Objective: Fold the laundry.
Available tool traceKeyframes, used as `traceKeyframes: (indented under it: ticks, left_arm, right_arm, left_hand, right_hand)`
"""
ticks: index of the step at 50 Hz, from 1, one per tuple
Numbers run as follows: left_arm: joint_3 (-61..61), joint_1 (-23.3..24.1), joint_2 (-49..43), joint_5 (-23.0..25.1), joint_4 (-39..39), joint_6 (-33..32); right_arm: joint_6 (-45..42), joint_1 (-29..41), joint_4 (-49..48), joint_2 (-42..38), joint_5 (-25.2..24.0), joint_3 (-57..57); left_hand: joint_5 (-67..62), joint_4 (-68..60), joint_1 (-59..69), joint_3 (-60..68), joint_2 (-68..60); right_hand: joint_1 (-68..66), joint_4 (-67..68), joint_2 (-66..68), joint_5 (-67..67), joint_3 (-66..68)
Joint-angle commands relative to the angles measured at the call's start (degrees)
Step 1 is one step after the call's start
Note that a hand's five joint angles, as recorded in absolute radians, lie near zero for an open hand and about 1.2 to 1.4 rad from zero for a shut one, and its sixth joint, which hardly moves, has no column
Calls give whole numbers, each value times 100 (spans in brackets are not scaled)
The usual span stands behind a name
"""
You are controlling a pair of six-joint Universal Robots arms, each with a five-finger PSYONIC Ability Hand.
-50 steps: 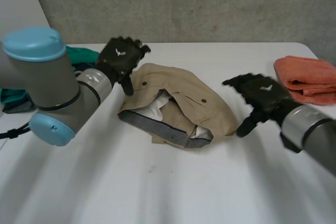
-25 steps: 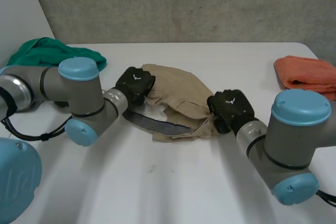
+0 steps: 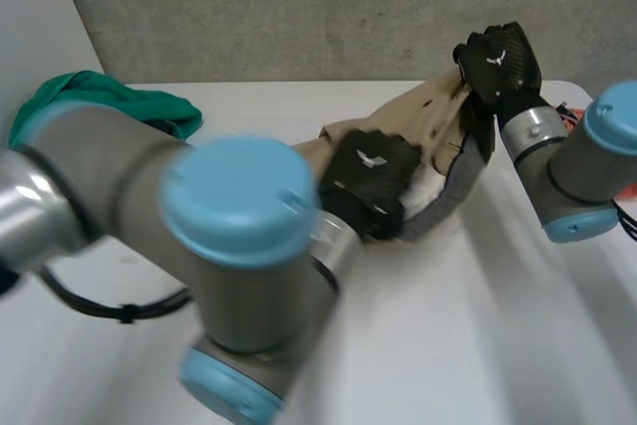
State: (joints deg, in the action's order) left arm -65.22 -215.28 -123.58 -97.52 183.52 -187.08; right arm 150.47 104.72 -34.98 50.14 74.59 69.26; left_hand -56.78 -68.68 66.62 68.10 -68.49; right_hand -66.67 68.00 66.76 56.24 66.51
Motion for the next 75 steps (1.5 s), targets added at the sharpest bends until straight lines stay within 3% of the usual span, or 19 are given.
traceKeyframes:
  ticks: [1, 2, 3, 4, 7, 18, 27, 35, 43, 49, 51, 53, 55, 57, 59, 60, 64, 68, 75]
  left_arm:
    - [616, 373, -896, 49, 280, 5]
    - [616, 382, -914, 49, 280, 5]
    - [607, 382, -923, 49, 272, -4]
    - [564, 382, -870, 41, 245, -12]
    - [371, 347, -643, 32, 219, -21]
    - [-561, -602, 1169, 146, 148, -48]
    - [-729, -2332, 899, 1234, 122, -854]
    - [-212, -3221, -375, 1744, 166, -1550]
    - [466, -3423, -1370, 2614, 114, -1524]
    - [537, -3494, -1661, 2791, 61, -1524]
    - [581, -3477, -1766, 2791, 52, -1524]
    - [598, -3459, -1810, 2783, 52, -1524]
    - [599, -3441, -1819, 2783, 52, -1516]
    - [599, -3415, -1819, 2765, 61, -1524]
    - [599, -3389, -1802, 2748, 61, -1515]
    - [590, -3380, -1793, 2730, 69, -1515]
    - [581, -3240, -1346, 2300, 69, -1445]
    - [327, -3082, -144, 1747, 157, -1077]
    - [98, -2940, 1589, 1605, 307, -689]
  right_arm:
    - [35, -409, -317, -417, -279, 158]
    - [44, -496, -291, -382, -227, 210]
    - [44, -549, -256, -356, -165, 237]
    - [35, -611, -159, -303, -43, 263]
    - [26, -725, 227, -31, 301, 299]
    - [79, -752, 3592, 1639, 653, 500]
    - [966, -146, 4895, 2790, 785, 1712]
    - [1889, 847, 4466, 2967, 846, 2908]
    - [2276, 1656, 3191, 2309, 1592, 3436]
    - [2180, 1911, 2839, 1772, 2147, 3349]
    - [2136, 1938, 2751, 1605, 2191, 3305]
    - [2066, 1964, 2541, 1420, 2235, 3261]
    - [2030, 1955, 2347, 1350, 2261, 3261]
    - [1951, 1920, 2092, 1350, 2366, 3269]
    - [1890, 1876, 1925, 1358, 2472, 3269]
    - [1820, 1859, 1837, 1367, 2568, 3252]
    - [1513, 1788, 1722, 1769, 2657, 3182]
    - [1099, 1797, 1766, 2649, 2622, 2954]
    - [510, 1666, 2301, 3722, 2402, 1838]
  left_hand:
    - [1356, 1546, -1339, -1488, 1527]
    - [2483, 2673, -2466, -2615, 2654]
    - [3510, 3700, -3493, -3642, 3681]
    - [4319, 4510, -4303, -4451, 4490]
    - [4830, 5021, -4814, -4963, 5001]
    - [5000, 5191, -4984, -5132, 5171]
    - [4933, 5124, -4917, -5065, 5104]
    - [4782, 4973, -4766, -4914, 4953]
    - [4462, 4653, -4446, -4594, 4633]
    - [4211, 4402, -4195, -4343, 4382]
    - [3255, 3446, -3239, -3387, 3426]
    - [2313, 2504, -2297, -2445, 2484]
    - [399, 589, -382, -531, 570]
    - [-1065, -874, 1081, 933, -894]
    - [-1322, -1131, 1338, 1190, -1151]
    - [-1322, -1132, 1338, 1190, -1151]
    - [-1322, -1132, 1338, 1190, -1151]
    - [-1322, -1132, 1338, 1190, -1151]
    - [-1322, -1132, 1338, 1190, -1151]
  right_hand:
    - [2617, -2750, -2625, -2574, -2601]
    - [5462, -5595, -5470, -5419, -5446]
    - [5667, -5800, -5676, -5624, -5651]
    - [5667, -5800, -5676, -5624, -5651]
    - [5667, -5800, -5676, -5624, -5651]
    - [5667, -5800, -5676, -5624, -5651]
    - [5667, -5800, -5676, -5624, -5651]
    - [5667, -5800, -5676, -5624, -5651]
    - [5037, -5170, -5046, -4994, -5021]
    - [4583, -4716, -4592, -4540, -4567]
    - [4348, -4481, -4357, -4305, -4332]
    - [3677, -3810, -3686, -3634, -3661]
    - [2704, -2838, -2713, -2662, -2688]
    - [386, -519, -394, -343, -370]
    - [-1324, 1191, 1315, 1367, 1340]
    - [-1333, 1200, 1324, 1376, 1349]
    - [-1333, 1200, 1324, 1376, 1349]
    - [-1333, 1200, 1324, 1376, 1349]
    - [-1333, 1200, 1324, 1376, 1349]
